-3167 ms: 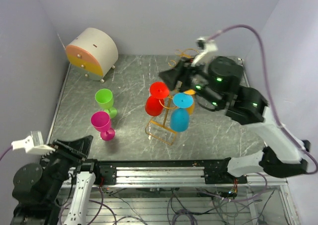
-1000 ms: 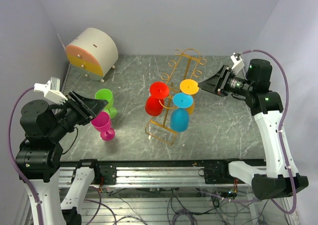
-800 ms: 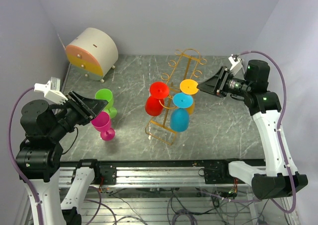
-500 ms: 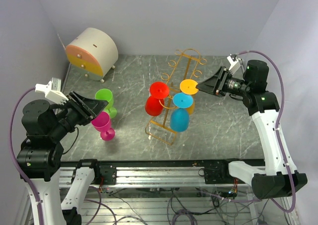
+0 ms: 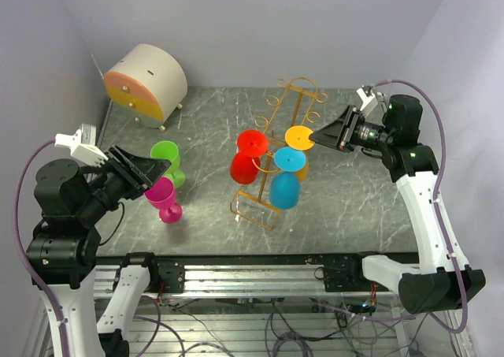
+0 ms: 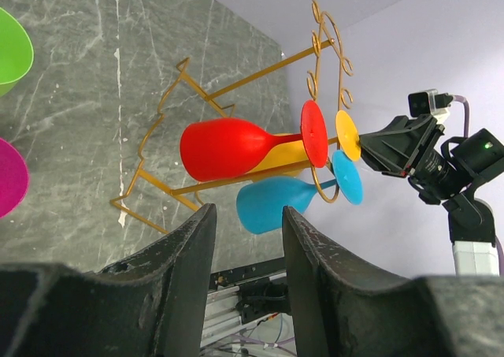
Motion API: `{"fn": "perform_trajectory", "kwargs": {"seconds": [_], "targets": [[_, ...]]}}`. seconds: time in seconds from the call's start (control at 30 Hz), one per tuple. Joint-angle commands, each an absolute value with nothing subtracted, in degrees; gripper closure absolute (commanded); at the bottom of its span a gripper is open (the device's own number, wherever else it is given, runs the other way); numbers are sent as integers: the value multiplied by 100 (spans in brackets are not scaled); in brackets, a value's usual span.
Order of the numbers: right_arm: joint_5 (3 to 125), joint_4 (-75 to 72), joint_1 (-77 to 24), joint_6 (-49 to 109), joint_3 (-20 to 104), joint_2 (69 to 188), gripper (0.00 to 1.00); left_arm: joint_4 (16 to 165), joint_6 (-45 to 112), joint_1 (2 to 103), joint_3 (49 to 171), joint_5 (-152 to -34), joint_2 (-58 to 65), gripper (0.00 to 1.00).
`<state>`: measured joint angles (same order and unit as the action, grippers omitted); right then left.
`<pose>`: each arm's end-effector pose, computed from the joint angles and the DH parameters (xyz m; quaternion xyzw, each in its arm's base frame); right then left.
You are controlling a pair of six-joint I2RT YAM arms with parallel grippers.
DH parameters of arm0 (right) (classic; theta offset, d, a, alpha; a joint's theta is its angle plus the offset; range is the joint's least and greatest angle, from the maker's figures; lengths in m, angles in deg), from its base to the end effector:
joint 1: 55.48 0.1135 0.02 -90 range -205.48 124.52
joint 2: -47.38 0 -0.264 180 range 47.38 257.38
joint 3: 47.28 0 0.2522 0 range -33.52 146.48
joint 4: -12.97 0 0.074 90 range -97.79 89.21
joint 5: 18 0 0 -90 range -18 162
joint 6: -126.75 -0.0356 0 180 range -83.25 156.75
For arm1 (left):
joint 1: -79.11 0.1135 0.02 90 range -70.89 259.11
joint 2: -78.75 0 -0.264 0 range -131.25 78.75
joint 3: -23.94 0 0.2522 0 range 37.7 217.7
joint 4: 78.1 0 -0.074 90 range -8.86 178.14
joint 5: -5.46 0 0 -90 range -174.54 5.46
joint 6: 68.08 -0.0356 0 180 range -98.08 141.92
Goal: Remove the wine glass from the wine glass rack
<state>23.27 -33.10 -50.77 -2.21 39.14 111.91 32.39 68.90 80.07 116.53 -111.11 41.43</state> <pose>0.2264 0.0455 0.4059 0.0110 0.7968 0.5056 0.3306 0.0566 -0.0150 0.4548 -0.1831 0.7592 -0.4005 0.4791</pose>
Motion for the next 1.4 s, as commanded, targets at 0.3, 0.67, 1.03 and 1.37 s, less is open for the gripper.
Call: {"fn": "perform_trajectory", "kwargs": {"seconds": [0.3,0.67,1.03,1.37], "targets": [[2173,-2719,-5092,-558,3808,11141,100,3318,6936,8069,11573,-11086,4236,50],[2652,-2995,-5100,-545,4602,11037,100,3795,7193,8061,11539,-11264,4326,50],[2597,-2547,-5108,-972,4735,10960,100,3737,7164,8062,11697,-11289,4306,50],[3082,-3147,-5106,-978,4459,10733,100,3699,7208,8065,11643,-11282,4336,51]]}}
